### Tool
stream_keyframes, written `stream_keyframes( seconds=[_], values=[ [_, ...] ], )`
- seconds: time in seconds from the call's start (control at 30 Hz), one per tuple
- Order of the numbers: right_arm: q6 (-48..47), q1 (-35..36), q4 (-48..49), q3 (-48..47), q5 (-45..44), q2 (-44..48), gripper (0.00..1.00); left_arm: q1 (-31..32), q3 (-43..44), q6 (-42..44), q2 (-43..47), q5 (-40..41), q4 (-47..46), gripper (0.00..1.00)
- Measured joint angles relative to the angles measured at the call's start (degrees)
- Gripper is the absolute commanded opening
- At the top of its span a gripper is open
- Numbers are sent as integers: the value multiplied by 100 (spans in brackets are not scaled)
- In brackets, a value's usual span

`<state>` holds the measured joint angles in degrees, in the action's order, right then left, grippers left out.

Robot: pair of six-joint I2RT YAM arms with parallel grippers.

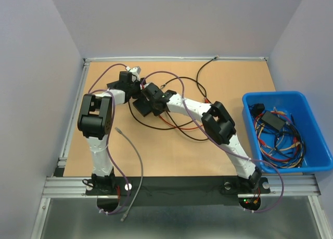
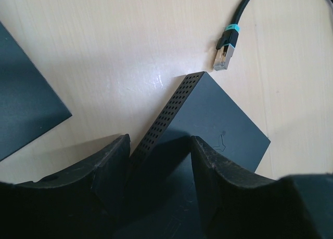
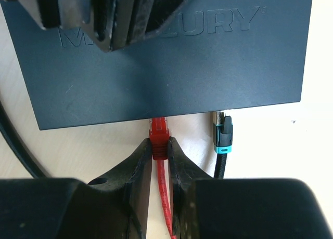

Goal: Insert the plug into the switch port

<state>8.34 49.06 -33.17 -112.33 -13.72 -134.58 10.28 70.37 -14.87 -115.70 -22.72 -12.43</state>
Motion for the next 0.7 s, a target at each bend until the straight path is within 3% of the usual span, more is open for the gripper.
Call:
stream_keyframes(
  seconds=[0.53, 0.7],
  values=[
    [-105, -127, -678, -1161, 90, -400, 0, 24, 181, 162, -81, 341, -109, 57],
    [-105, -149, -492, -1064, 146, -400, 0, 48, 203, 234, -83, 472, -120, 57]
  ],
)
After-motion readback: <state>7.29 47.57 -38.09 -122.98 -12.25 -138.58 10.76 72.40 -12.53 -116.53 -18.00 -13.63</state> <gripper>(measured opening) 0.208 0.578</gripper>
